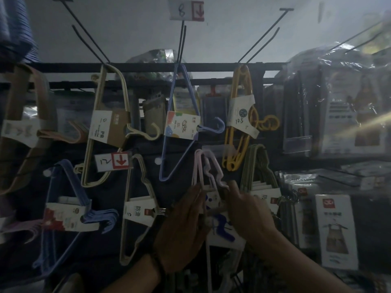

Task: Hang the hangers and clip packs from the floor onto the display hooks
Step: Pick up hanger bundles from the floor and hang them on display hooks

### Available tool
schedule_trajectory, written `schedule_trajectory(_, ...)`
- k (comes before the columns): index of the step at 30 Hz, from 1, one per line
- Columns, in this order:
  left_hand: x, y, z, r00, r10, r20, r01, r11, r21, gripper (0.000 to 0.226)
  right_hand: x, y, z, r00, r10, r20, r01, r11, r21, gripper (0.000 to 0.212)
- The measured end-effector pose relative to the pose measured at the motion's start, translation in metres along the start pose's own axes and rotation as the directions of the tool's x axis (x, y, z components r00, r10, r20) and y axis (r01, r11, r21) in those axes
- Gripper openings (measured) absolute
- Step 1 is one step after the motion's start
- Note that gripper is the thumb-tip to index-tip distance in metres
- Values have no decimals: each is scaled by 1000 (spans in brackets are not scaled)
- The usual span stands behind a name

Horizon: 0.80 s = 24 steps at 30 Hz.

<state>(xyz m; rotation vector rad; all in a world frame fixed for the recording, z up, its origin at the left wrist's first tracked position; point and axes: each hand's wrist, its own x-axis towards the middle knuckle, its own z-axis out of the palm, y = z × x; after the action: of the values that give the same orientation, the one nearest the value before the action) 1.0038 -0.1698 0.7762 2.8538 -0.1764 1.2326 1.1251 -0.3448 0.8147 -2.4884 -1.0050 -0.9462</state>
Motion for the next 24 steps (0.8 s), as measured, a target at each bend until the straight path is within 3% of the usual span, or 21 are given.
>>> schedule_trajectory(4, 6, -8, 5, 995, 98, -23, -95, 990, 107, 81, 1, 6, 3, 997, 24, -74, -24, 1000, 3, 36)
schedule_trajectory(9, 7, -24, 19, 992, 119, 34, -122, 979, 163, 86, 9, 5, 29, 998, 58, -2, -58, 997, 60, 46)
schedule_trajectory(13, 24, -38, 20, 999, 51, 0, -50, 989, 137, 80, 44, 3, 42, 996, 72, 44, -76, 992, 96, 44)
schedule_trajectory(16, 34, -44, 27, 1000, 17, 16, -20, 974, 228, 82, 66, -1, 50, 998, 55, 20, -56, 997, 57, 41)
schedule_trajectory(18, 42, -43, 33, 998, -55, 24, 47, 960, 275, 82, 73, -3, 58, 995, 21, 97, -23, 999, 22, 52)
schedule_trajectory(21, 47, -41, 43, 986, -154, 64, 129, 946, 297, 78, 79, 0, 72, 968, -19, 250, -8, 994, 108, 51)
schedule_trajectory(24, 47, -43, 55, 975, -205, 89, 173, 944, 281, 81, 89, 4, 86, 944, -70, 322, 48, 996, 76, 54)
